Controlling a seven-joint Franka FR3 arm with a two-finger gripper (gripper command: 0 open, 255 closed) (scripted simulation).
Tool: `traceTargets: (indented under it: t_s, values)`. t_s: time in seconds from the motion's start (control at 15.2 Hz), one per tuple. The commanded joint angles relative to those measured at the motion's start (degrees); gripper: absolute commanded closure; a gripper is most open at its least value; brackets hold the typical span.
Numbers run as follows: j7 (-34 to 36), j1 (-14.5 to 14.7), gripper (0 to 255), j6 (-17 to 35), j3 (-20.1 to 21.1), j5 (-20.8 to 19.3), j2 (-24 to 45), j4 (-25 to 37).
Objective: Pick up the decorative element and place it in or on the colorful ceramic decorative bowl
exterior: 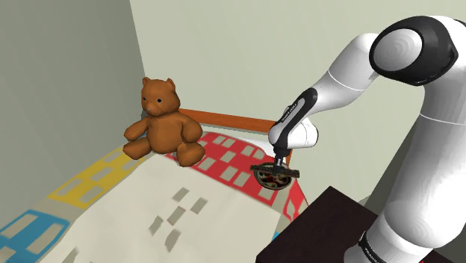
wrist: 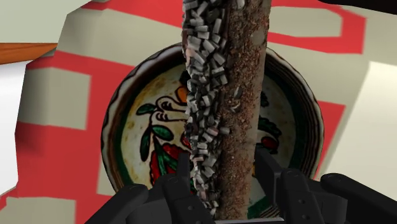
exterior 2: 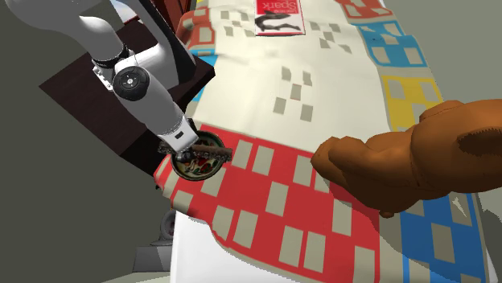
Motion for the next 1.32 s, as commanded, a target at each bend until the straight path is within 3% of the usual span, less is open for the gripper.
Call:
traceTargets:
  t_s: [0.0,0.59,0.66,0.99,1.25]
  values:
    - [-1.04,-0.41,255,1.55,0.71,1.26,1.75,0.19]
    - [-1.50,-0.69,255,2.21,1.09,1.78,2.56,0.35]
    - [-1.50,-0.69,0,2.21,1.09,1.78,2.56,0.35]
    - [-1.50,-0.69,0,2.21,1.09,1.78,2.56,0.35]
    - [2.70,0.92,0,-4.84,-2.15,-3.79,-6.19,-1.24]
